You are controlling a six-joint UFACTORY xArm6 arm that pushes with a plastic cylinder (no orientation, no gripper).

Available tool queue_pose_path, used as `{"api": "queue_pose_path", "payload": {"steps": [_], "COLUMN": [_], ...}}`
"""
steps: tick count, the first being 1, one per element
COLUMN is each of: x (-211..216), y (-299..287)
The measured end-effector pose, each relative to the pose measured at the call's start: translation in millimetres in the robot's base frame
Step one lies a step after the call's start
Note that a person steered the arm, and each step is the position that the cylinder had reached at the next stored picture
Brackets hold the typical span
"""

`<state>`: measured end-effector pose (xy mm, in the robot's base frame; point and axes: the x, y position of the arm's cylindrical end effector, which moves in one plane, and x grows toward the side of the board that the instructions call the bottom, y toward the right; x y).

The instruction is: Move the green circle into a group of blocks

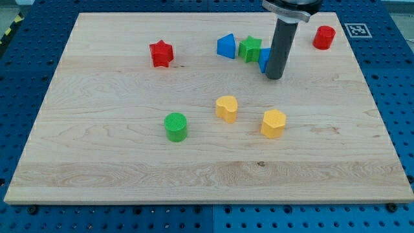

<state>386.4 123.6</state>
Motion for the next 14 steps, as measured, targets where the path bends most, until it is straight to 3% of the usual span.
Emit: {"api": "queue_pose_path", "payload": {"steps": [3,4,5,7,8,10,12,14], "x": [126.2,181.6,201.2,191.7,191.5,134.2,127.9,136.2], "y": [68.2,50.5,-18.5,-185.1,-190.6,-166.0,-149.5,-179.7]}}
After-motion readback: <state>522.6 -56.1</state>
